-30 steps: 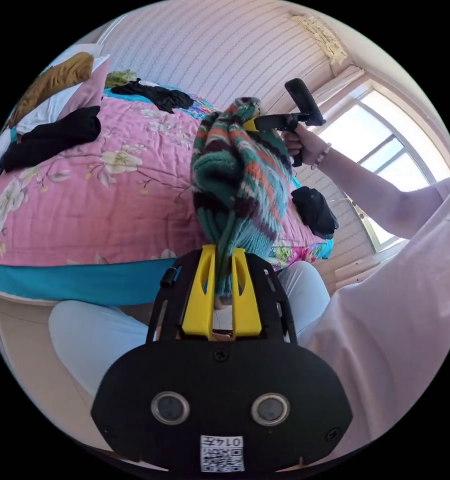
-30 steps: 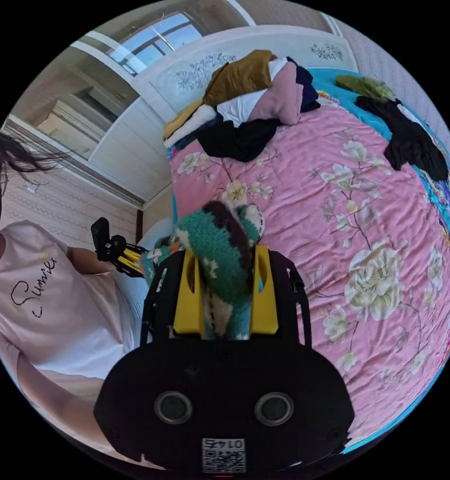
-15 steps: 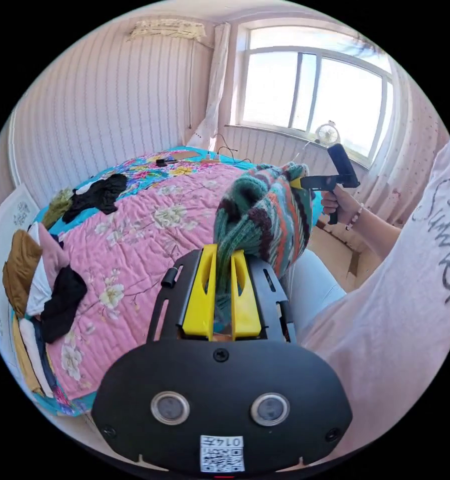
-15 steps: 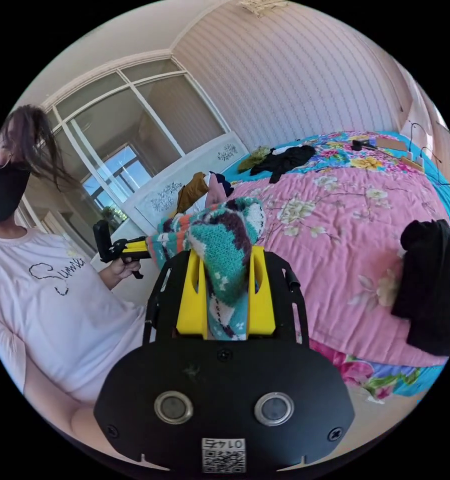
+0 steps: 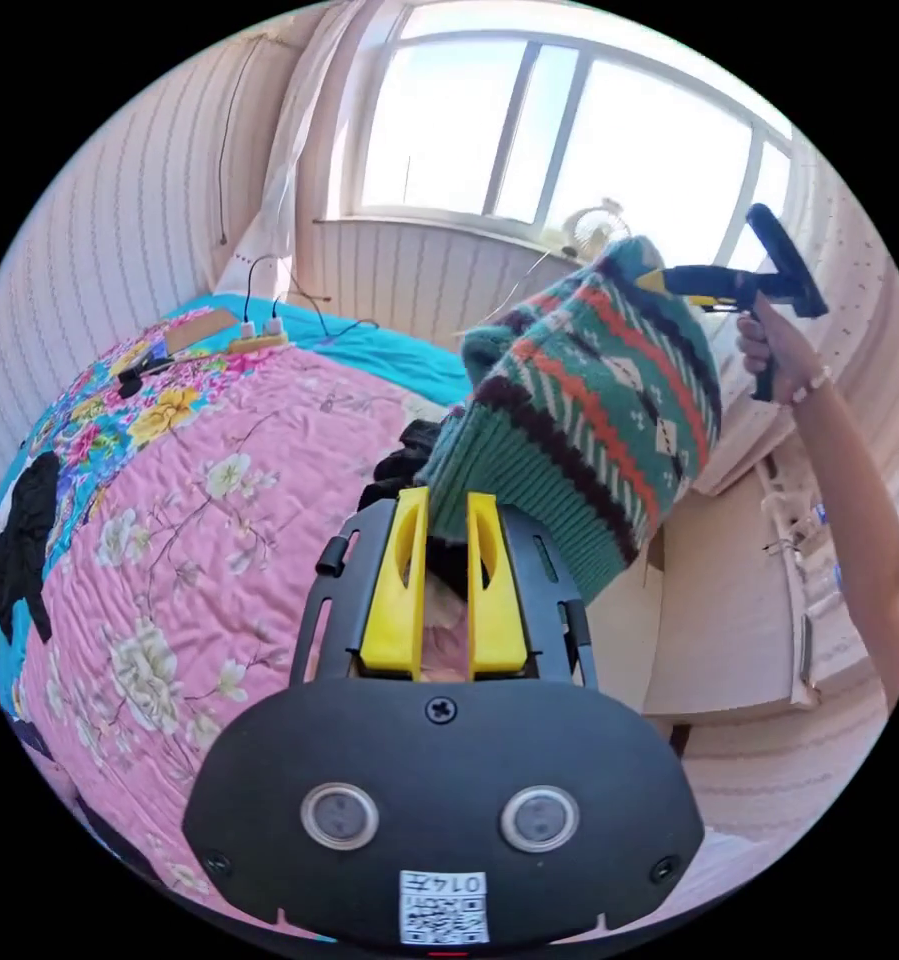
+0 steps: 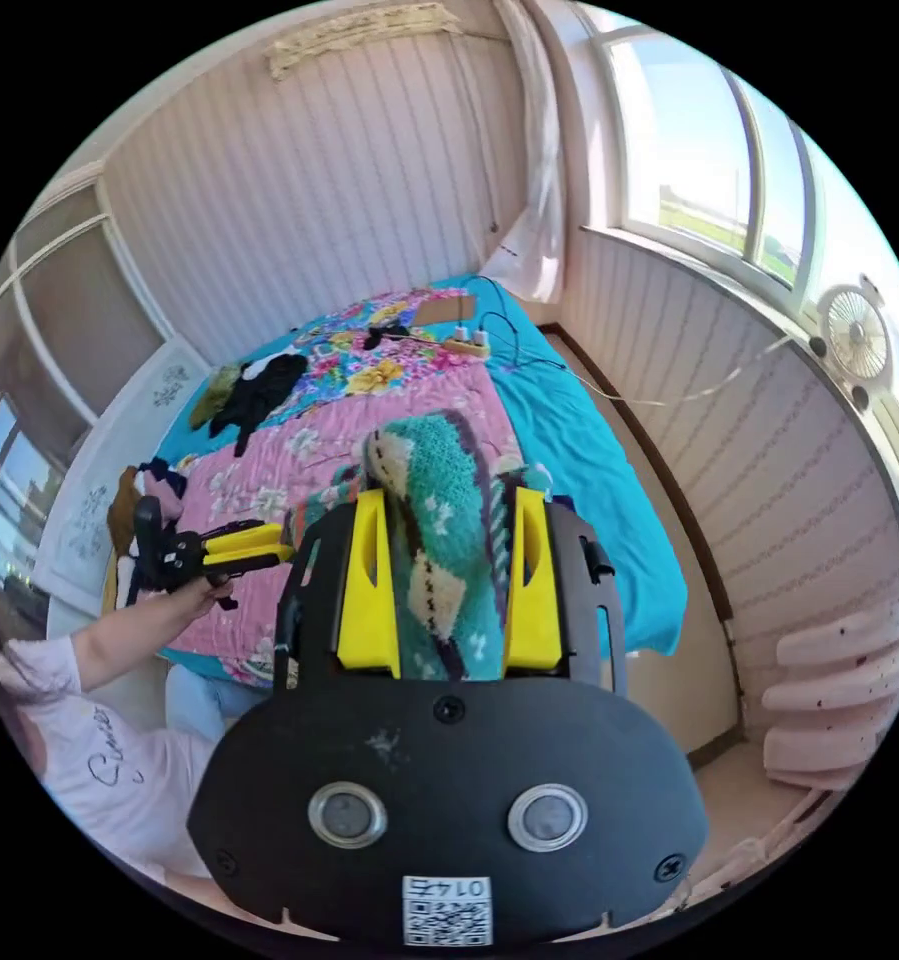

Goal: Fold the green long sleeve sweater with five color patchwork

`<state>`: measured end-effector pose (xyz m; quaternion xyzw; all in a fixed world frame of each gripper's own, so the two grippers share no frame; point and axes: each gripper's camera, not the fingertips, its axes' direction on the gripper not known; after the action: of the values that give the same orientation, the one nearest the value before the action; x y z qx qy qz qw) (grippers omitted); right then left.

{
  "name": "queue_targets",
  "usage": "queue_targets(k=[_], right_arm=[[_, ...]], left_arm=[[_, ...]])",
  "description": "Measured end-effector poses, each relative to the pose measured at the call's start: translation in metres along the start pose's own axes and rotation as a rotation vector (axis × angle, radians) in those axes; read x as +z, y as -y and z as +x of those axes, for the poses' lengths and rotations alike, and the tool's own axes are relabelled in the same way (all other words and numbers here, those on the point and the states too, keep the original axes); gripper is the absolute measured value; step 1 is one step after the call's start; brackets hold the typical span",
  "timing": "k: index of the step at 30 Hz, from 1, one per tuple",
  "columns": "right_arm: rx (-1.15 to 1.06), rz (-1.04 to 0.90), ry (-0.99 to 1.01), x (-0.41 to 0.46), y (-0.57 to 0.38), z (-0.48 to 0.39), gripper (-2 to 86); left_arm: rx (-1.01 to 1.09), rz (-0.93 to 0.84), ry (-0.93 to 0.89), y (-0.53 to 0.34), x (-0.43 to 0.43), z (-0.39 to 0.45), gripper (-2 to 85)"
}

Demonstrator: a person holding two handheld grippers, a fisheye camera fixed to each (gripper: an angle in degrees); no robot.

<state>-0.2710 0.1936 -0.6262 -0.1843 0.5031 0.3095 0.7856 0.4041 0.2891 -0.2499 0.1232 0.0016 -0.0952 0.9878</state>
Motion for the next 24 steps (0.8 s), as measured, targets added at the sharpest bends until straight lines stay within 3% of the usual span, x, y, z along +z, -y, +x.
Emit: queue_targets(k=[3, 5, 8, 11, 16, 21, 24], right_arm=[[0.114, -0.075, -0.048, 0.056, -0.019, 0.025, 17.1], [0.137, -0.216, -0.036, 0.113, -0.045, 0.032, 17.0], [0.044, -0.003, -0.260, 0.123, -0.074, 0.005, 17.1], [-0.048, -0.012, -0.354, 0.134, -0.081, -0.021, 17.1], [-0.018, 0.015, -0.312, 0.121, -0.095, -0.033, 16.5], [-0.080, 0.168, -0.105, 0.068, -0.135, -0.075, 11.4], [-0.095, 0.283, 0.006, 0.044, -0.184, -0.120, 13.2]], left_arm=[[0.021, -0.137, -0.003, 0.015, 0.056, 0.011, 4.9], [0.032, -0.139, -0.006, 0.018, 0.069, 0.017, 4.8], [0.032, -0.108, -0.028, 0.016, 0.066, 0.019, 4.4], [0.018, -0.077, -0.065, 0.003, 0.048, 0.008, 4.4], [0.013, 0.017, -0.088, -0.052, -0.023, -0.023, 4.5], [-0.037, 0.137, -0.017, -0.200, -0.149, -0.070, 4.6], [-0.160, 0.152, 0.096, -0.304, -0.223, -0.095, 4.5]])
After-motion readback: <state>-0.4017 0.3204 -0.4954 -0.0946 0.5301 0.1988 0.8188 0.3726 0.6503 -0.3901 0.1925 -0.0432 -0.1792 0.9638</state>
